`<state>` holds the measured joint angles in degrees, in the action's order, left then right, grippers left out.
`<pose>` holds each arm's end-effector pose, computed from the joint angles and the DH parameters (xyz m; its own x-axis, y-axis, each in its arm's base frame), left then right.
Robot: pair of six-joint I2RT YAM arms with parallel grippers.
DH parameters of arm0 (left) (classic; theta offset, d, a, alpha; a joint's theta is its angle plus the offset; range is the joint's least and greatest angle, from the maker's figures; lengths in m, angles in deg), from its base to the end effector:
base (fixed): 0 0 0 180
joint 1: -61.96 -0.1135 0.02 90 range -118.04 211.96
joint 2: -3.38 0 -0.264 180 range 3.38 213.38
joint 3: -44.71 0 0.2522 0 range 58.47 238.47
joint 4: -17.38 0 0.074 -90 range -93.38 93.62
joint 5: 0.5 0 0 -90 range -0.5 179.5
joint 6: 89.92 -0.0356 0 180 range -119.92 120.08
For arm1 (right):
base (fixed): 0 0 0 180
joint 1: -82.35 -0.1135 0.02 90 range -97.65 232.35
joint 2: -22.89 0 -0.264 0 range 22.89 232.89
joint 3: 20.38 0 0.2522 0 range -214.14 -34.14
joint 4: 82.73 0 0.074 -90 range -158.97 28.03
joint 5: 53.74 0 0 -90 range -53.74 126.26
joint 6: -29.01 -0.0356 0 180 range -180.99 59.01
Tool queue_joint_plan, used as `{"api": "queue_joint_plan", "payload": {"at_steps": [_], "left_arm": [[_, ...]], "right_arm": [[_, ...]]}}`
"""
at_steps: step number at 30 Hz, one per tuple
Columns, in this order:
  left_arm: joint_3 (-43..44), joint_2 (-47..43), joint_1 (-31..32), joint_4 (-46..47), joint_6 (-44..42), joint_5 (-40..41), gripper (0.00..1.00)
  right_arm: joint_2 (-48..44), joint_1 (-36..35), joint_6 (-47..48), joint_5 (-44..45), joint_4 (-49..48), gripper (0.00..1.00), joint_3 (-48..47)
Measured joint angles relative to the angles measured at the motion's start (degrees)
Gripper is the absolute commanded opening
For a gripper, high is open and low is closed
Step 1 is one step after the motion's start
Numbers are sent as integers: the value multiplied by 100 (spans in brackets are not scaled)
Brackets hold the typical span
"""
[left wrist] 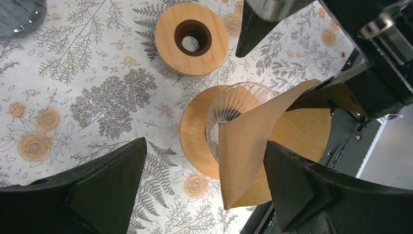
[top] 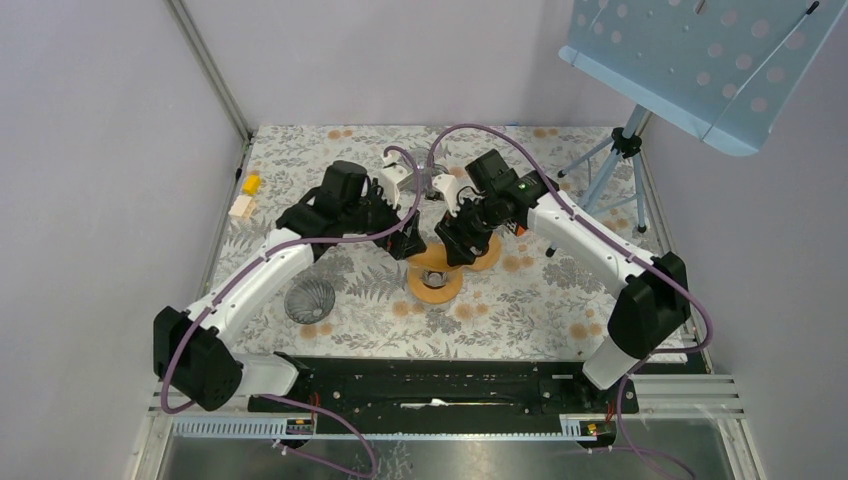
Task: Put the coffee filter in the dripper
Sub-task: Place the coffee filter in the coffee dripper.
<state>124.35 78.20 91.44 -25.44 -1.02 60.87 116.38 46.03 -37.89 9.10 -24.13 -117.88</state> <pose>0.2398 -0.1552 0.3247 -0.5212 0.3140 -0.7935 0.7708 0.5724 -0.2798 0.2715 0.2197 0.3085 -0.3137 -0.6638 -0.6789 -0.9384 0.3259 0.1149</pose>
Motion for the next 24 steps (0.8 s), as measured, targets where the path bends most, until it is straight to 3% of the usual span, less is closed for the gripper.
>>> {"api": "queue_joint_plan", "payload": {"at_steps": [24], "left_arm": [[-719, 358, 11, 503, -157, -46, 96]], "right_arm": [[326, 2, -107, -57, -256, 74, 243]]}}
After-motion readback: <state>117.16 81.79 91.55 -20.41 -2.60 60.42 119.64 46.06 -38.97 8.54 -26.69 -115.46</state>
